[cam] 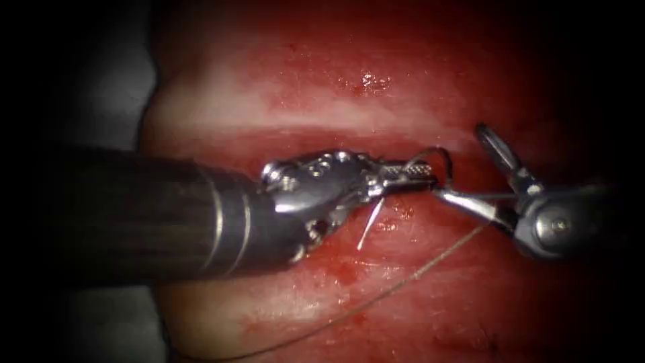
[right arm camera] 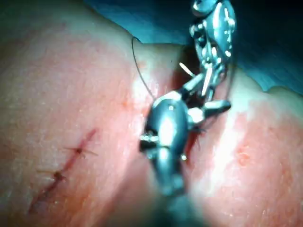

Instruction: Wound Closure

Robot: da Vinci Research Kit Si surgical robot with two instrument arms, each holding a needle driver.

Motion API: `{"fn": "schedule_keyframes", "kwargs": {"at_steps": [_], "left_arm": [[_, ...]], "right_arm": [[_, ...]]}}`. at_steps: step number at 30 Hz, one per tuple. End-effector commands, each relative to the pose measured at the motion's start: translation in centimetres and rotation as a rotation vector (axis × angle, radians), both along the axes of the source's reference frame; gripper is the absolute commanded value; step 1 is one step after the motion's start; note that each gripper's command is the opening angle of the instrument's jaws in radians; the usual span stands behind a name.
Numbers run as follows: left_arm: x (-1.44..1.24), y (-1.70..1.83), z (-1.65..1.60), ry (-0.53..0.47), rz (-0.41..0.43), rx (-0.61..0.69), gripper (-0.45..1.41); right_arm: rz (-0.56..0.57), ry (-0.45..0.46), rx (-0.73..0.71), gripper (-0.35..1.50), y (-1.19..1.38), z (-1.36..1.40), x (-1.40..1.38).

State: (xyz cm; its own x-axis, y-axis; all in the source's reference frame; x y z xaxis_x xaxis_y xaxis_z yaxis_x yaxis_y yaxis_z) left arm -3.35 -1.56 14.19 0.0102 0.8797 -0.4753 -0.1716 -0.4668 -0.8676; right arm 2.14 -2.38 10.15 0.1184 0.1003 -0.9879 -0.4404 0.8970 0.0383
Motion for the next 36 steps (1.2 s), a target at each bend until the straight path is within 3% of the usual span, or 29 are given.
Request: {"fn": "schedule_keyframes", "kwargs": {"at_steps": [1, 24, 26, 32, 36], "left_arm": [[-0.06, -0.1, 0.07, 0.002, 0.0, 0.007, -0.45], [-0.22, -0.33, 0.04, -0.008, 0.051, 0.002, -0.45], [-0.24, -0.33, 0.04, -0.012, 0.054, 0.001, -0.45], [-0.22, -0.32, 0.03, -0.017, 0.058, 0.002, -0.45], [-0.21, -0.32, 0.03, -0.018, 0.058, 0.002, -0.45]], "right_arm": [[-0.002, 0.002, -0.003, 1.11, -0.08, 0.01, 0.09], [0.019, -0.016, -0.067, 0.76, -0.07, -0.12, 0.24], [0.017, -0.023, -0.081, 0.61, -0.07, -0.14, 0.24], [0.024, -0.061, -0.116, -0.32, -0.11, -0.16, 0.16], [0.054, -0.057, -0.126, -0.32, -0.08, -0.22, 0.07]]}}
